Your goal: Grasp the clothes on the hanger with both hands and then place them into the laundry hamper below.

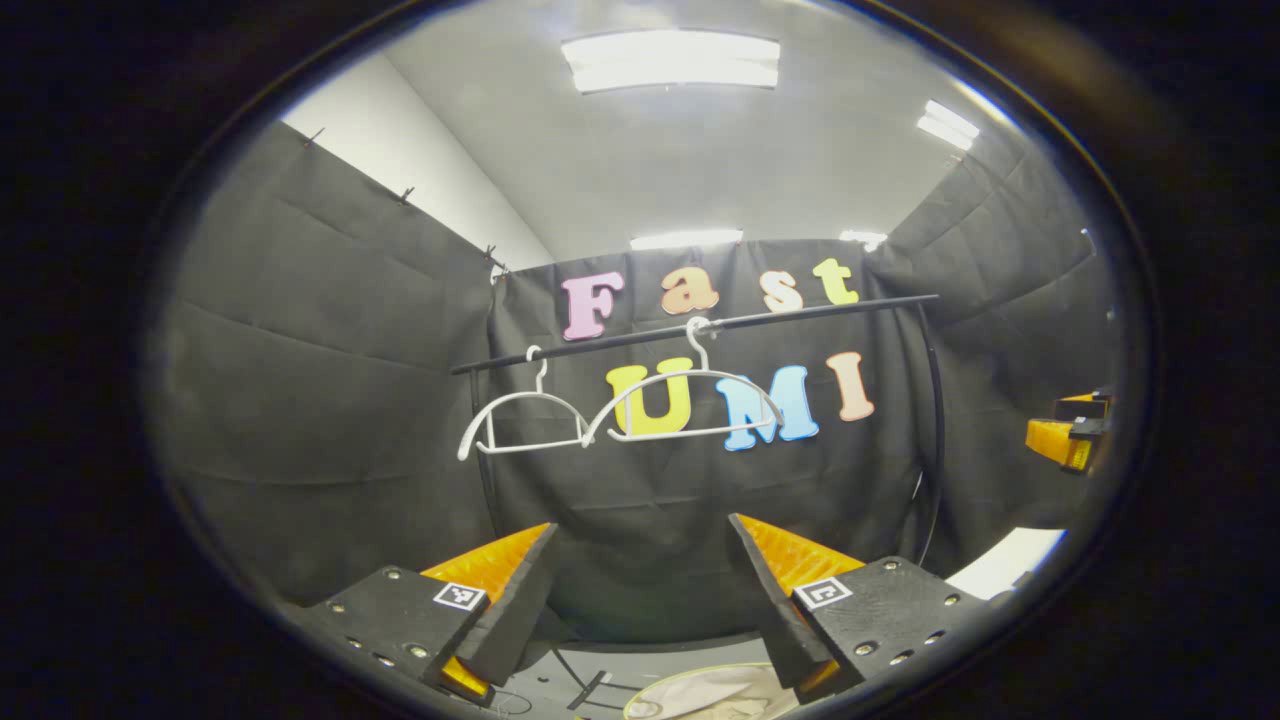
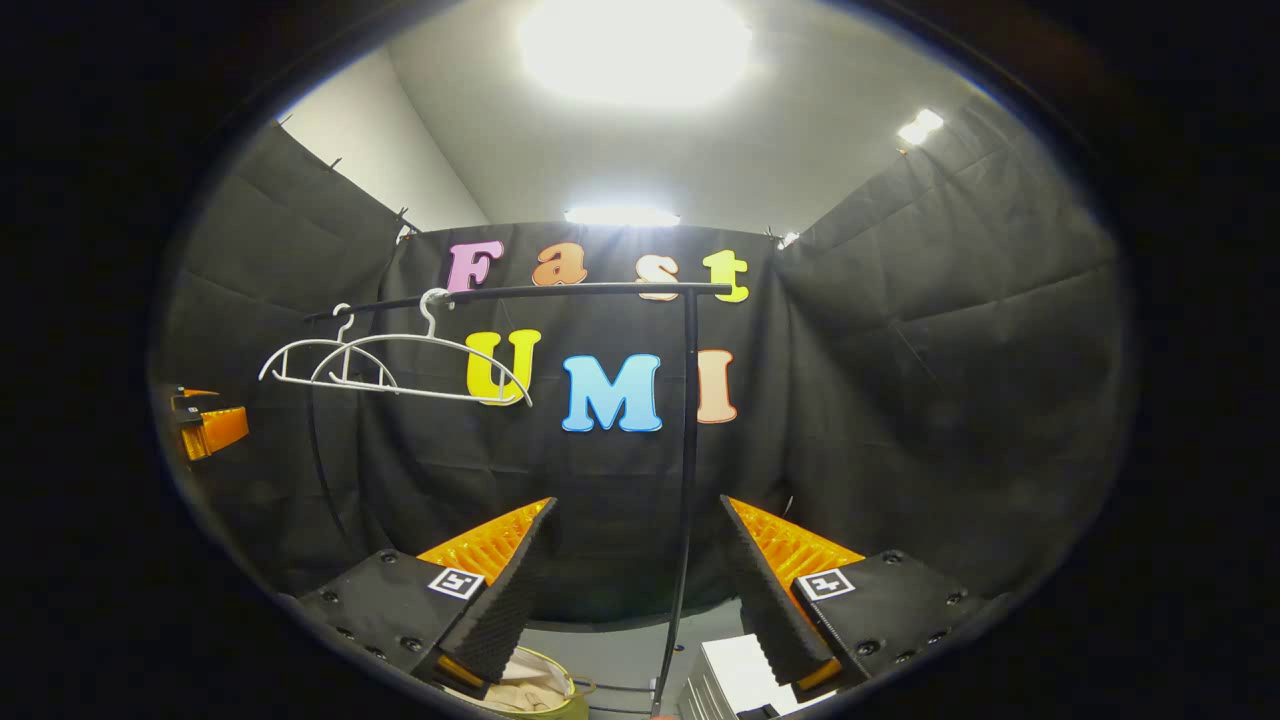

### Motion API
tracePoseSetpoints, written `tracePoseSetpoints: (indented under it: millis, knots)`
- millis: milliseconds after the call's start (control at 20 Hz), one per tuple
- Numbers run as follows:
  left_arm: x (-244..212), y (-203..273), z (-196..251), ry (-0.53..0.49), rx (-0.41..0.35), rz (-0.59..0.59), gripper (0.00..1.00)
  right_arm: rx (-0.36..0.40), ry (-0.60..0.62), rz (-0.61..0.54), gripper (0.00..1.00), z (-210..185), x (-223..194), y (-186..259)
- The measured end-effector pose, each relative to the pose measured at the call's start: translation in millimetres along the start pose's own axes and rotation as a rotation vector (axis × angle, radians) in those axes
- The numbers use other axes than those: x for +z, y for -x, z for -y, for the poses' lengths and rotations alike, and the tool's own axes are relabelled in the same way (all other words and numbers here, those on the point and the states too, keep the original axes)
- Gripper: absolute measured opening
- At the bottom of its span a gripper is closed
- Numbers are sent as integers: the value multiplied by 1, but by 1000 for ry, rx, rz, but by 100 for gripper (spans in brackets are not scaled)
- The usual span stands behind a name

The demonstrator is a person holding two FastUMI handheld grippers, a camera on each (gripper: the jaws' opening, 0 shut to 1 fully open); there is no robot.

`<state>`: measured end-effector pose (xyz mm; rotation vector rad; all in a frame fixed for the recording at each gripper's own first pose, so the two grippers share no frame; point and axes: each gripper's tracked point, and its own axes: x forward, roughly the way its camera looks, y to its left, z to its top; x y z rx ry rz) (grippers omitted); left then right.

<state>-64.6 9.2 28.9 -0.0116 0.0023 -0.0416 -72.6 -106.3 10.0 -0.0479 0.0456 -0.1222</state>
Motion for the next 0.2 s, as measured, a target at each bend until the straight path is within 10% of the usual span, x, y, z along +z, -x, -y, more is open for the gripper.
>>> tracePoseSetpoints:
  millis: [200]
  knots:
    - [0, -8, 1, 5, 6, 5, 96, -6, 8, 11, 98, 4, 1, 1]
